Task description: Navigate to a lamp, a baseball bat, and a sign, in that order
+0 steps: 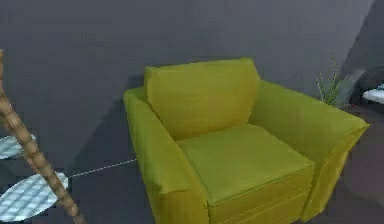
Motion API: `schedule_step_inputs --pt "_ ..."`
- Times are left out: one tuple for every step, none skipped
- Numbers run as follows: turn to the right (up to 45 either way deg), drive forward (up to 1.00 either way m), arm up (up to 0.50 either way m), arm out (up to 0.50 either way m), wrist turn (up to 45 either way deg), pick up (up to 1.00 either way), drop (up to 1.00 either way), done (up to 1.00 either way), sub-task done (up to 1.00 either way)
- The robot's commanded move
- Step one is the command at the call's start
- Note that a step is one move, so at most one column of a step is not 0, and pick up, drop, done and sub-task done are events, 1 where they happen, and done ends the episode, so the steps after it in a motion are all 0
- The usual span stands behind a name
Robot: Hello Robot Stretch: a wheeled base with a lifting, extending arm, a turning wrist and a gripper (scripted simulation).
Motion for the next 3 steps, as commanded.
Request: schedule_step_inputs --pt "45.0 0.00 0.00 0.00 0.0 0.00 0.00 0.00 0.00" --pt "45.0 0.00 0.00 0.00 0.0 0.00 0.00 0.00 0.00" --pt "45.0 0.00 0.00 0.00 0.0 0.00 0.00 0.00 0.00"
